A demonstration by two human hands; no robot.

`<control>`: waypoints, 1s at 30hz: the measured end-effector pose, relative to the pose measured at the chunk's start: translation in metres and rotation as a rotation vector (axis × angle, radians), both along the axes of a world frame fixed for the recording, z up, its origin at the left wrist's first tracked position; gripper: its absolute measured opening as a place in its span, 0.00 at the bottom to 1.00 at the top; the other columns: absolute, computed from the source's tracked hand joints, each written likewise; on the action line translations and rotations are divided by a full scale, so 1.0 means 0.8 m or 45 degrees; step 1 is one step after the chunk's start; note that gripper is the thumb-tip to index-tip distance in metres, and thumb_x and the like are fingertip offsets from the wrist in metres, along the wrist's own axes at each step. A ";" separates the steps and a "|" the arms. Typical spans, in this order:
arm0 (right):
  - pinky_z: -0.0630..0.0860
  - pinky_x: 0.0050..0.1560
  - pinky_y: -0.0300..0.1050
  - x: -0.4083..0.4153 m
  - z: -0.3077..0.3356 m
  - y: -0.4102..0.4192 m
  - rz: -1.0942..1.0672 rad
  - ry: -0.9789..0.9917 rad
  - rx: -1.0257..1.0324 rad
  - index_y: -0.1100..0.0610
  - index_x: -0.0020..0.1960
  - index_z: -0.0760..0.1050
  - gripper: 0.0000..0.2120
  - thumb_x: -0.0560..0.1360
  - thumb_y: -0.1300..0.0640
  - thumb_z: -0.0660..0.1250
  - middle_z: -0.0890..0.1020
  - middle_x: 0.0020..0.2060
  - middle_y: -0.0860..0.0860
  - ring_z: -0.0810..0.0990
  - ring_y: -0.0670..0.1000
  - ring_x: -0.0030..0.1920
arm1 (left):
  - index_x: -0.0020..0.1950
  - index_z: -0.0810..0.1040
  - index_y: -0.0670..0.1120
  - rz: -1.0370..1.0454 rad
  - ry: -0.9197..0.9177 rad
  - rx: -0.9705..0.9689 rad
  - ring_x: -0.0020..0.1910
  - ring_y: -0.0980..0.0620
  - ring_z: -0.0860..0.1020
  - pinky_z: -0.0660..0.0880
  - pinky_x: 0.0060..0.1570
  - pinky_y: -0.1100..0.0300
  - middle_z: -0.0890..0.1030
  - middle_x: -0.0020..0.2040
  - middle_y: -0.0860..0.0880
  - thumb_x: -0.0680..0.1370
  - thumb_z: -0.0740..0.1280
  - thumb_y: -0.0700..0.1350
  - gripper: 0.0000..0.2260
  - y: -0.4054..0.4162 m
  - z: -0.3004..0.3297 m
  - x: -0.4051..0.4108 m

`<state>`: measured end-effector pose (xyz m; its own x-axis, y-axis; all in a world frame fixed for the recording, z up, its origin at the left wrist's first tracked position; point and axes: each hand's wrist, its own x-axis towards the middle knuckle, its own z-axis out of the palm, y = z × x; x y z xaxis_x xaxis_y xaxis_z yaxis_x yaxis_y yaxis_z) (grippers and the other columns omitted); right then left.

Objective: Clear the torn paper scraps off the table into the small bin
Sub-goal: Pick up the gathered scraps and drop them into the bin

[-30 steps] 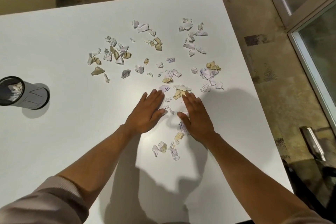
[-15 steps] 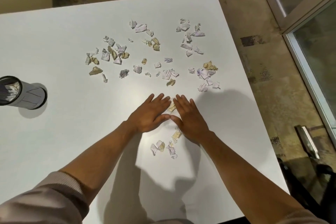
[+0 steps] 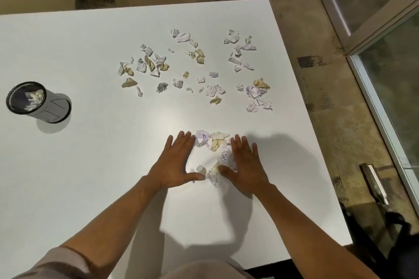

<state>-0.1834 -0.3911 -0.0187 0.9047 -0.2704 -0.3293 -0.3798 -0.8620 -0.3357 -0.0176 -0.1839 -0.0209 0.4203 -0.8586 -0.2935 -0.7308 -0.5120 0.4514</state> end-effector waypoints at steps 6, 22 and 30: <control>0.50 0.77 0.53 0.003 0.008 0.029 -0.034 -0.135 0.156 0.55 0.79 0.48 0.43 0.75 0.31 0.56 0.49 0.78 0.49 0.45 0.48 0.78 | 0.80 0.41 0.47 -0.064 0.140 -0.092 0.79 0.48 0.39 0.43 0.77 0.43 0.41 0.80 0.47 0.67 0.63 0.76 0.55 -0.007 -0.002 -0.039; 0.73 0.58 0.51 0.050 0.054 0.005 -0.254 -0.081 0.145 0.56 0.73 0.63 0.47 0.62 0.37 0.75 0.73 0.64 0.55 0.70 0.57 0.63 | 0.79 0.47 0.55 -0.174 -0.212 0.382 0.71 0.43 0.60 0.66 0.64 0.46 0.50 0.79 0.50 0.57 0.78 0.65 0.59 -0.088 0.044 0.002; 0.81 0.44 0.55 0.029 0.039 0.002 0.130 -0.083 0.006 0.61 0.60 0.78 0.42 0.58 0.30 0.73 0.80 0.59 0.60 0.80 0.64 0.51 | 0.73 0.68 0.57 -0.230 -0.138 0.211 0.73 0.47 0.60 0.65 0.65 0.51 0.61 0.77 0.56 0.71 0.73 0.55 0.31 -0.060 0.043 -0.008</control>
